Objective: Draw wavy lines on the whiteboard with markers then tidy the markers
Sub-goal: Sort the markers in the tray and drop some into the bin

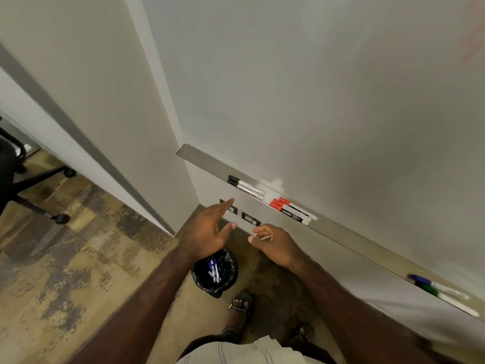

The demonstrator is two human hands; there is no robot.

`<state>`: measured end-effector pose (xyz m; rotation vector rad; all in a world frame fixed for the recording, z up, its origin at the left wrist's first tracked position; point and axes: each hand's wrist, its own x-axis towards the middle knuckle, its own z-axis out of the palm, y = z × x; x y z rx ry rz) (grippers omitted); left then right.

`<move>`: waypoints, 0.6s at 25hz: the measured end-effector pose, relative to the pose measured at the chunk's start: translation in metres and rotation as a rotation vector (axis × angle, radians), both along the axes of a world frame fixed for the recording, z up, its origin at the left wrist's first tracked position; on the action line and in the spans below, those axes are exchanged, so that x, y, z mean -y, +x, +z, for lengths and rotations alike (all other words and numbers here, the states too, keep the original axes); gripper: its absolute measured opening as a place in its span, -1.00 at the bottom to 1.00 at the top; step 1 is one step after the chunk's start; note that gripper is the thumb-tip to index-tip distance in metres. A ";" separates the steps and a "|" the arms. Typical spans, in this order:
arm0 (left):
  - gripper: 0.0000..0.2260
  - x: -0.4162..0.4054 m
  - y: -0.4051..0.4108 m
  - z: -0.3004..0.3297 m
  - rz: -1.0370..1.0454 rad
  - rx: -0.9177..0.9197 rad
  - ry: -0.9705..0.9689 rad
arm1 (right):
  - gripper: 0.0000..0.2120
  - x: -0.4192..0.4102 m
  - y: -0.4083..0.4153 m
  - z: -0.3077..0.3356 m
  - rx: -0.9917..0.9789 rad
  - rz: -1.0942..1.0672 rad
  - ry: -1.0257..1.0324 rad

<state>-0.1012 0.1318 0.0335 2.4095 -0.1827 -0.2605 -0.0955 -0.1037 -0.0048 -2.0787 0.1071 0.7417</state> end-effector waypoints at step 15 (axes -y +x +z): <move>-0.57 0.279 0.020 -0.007 -0.511 0.116 -0.116 | -0.71 0.243 -0.078 0.017 0.169 -0.685 -0.047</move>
